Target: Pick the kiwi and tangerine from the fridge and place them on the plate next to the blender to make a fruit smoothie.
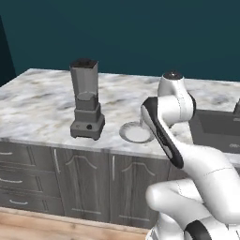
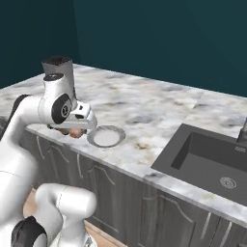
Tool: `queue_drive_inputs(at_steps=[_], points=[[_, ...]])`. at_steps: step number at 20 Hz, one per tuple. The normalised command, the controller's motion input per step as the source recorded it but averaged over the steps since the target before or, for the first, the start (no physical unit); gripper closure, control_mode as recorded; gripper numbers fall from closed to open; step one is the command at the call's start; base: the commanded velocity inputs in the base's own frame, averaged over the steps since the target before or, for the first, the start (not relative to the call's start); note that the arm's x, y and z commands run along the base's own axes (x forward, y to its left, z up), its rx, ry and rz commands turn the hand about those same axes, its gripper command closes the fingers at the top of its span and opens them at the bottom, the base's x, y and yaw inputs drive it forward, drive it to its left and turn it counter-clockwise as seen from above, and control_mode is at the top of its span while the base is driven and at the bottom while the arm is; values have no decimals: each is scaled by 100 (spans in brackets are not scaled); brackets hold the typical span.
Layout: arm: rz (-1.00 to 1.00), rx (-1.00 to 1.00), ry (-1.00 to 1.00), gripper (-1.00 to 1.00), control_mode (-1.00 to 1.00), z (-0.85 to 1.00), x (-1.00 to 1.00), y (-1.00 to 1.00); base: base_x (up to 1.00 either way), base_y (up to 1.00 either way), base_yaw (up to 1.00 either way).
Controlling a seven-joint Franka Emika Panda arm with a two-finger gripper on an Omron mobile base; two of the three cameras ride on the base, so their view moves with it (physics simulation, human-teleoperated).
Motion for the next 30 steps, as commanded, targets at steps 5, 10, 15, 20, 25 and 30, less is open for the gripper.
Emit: queue_drive_inputs(at_steps=[5,10,15,20,25,30], points=[[0,2,17,100,-100,-56,100,-5,0,0,0],[0,0,19,100,-100,-64,100,0,0,0,0],[0,0,3,100,-100,-78,96,-9,0,0,0],[0,0,0,100,-100,-38,100,-2,0,0,0],[0,-2,-1,100,-100,-73,100,0,0,0,0],[0,-4,-10,-100,-100,-47,70,0,0,0,0]])
